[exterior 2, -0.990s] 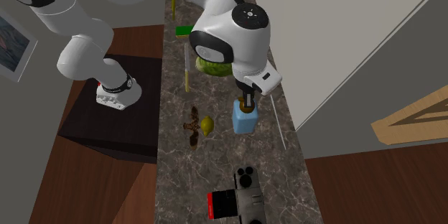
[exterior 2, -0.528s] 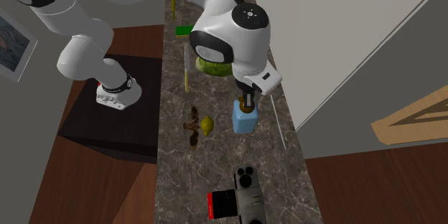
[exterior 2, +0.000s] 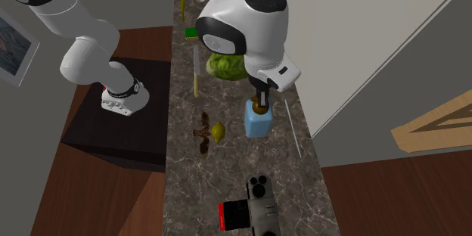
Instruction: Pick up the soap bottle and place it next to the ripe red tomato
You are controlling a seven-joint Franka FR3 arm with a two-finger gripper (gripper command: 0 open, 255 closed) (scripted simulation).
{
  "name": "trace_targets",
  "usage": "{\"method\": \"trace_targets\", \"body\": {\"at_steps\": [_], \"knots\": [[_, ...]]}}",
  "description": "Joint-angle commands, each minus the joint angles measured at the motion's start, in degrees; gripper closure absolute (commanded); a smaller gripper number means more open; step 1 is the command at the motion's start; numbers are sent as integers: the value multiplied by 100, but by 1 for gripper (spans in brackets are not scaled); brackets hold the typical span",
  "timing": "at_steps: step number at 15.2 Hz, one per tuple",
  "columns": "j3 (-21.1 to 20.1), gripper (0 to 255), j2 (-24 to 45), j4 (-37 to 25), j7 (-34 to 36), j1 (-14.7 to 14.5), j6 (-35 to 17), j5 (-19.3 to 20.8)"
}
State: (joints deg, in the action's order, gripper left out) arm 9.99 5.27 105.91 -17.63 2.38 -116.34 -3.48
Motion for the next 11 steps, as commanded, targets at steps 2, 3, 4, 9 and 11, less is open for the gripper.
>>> {"method": "trace_targets", "body": {"at_steps": [2, 3, 4, 9, 11], "knots": [[0, 255, -12, -218, 19, -2, 227, 10], [0, 255, -23, -282, 23, -2, 301, 13], [1, 255, -32, -347, 28, -1, 376, 17], [4, 255, -60, -697, 47, 1, 753, 29], [5, 255, -63, -848, 53, 2, 907, 32]]}}
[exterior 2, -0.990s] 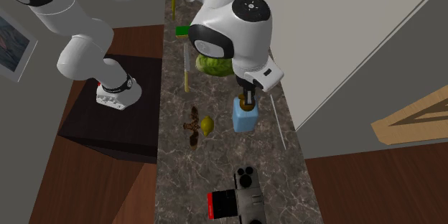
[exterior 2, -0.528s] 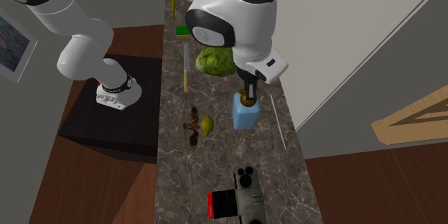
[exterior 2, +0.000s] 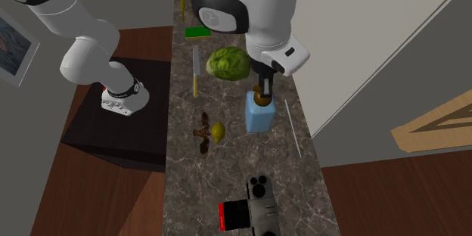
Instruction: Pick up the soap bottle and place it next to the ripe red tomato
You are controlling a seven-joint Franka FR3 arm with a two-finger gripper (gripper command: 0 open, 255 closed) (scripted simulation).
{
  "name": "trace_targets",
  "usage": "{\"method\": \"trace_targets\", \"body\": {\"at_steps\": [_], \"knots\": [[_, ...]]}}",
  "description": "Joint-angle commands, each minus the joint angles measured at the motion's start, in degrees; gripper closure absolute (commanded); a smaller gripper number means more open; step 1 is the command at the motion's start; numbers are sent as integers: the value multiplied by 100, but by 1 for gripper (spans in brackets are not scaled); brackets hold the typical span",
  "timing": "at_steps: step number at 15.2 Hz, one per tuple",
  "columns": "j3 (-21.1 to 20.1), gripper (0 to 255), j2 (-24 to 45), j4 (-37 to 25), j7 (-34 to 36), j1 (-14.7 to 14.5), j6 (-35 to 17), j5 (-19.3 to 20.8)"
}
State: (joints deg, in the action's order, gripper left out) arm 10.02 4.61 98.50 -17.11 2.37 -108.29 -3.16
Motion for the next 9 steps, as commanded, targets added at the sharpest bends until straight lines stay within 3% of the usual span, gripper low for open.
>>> {"method": "trace_targets", "body": {"at_steps": [1, 9], "knots": [[3, 255, 4, -185, 4, 4, 178, 1], [9, 255, 53, -815, 20, 14, 761, -1]]}}
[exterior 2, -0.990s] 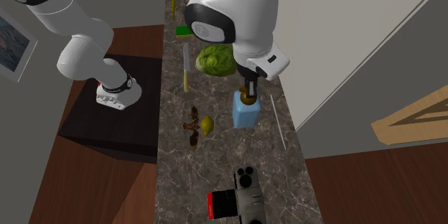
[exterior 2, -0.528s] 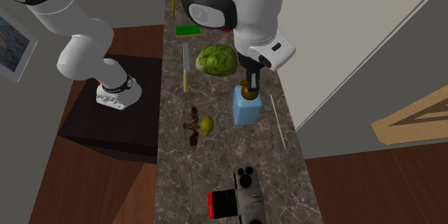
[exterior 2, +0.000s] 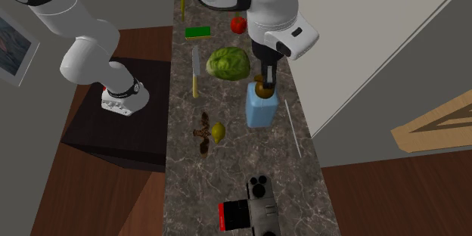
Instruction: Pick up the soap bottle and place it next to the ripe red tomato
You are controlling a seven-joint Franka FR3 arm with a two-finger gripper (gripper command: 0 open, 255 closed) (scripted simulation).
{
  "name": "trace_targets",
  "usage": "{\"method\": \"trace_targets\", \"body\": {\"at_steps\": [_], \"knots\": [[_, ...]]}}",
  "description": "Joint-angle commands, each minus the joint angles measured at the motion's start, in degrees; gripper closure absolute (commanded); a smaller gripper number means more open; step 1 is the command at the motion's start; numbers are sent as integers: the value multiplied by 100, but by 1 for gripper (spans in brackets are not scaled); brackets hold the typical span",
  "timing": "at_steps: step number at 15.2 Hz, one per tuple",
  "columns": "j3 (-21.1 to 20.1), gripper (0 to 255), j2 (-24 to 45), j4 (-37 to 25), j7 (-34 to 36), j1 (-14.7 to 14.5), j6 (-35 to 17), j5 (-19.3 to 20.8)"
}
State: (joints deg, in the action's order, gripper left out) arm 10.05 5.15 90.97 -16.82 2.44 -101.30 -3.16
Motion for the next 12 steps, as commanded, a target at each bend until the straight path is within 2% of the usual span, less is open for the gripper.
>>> {"method": "trace_targets", "body": {"at_steps": [1, 12], "knots": [[-44, 255, -127, 31, 110, -60, 89, 36], [-726, 255, -1176, 557, 1467, -704, 571, 264]]}}
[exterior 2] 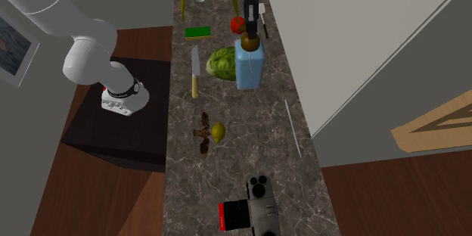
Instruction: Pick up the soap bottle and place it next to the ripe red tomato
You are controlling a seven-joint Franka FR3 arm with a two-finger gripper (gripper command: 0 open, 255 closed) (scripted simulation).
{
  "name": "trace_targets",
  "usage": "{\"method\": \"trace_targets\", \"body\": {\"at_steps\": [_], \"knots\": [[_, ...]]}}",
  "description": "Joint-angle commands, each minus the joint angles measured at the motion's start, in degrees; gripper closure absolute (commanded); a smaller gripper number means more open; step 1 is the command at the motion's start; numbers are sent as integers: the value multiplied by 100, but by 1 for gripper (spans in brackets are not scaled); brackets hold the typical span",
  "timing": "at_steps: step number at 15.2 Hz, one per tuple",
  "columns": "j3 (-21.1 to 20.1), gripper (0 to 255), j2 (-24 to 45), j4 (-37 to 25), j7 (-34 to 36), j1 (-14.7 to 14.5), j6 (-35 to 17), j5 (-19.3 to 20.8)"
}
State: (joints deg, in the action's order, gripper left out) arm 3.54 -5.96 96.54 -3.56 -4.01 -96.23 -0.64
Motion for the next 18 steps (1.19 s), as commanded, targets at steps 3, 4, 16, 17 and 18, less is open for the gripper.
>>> {"method": "trace_targets", "body": {"at_steps": [3, 4, 16, 17, 18], "knots": [[-292, 255, -232, -14, 520, -219, 240, 26], [-366, 255, -276, -33, 648, -272, 302, 28], [-1321, 255, -309, -843, 2237, -906, 1144, 35], [-1406, 255, -267, -963, 2377, -961, 1224, 43], [-1492, 255, -217, -1092, 2519, -1018, 1305, 54]]}}
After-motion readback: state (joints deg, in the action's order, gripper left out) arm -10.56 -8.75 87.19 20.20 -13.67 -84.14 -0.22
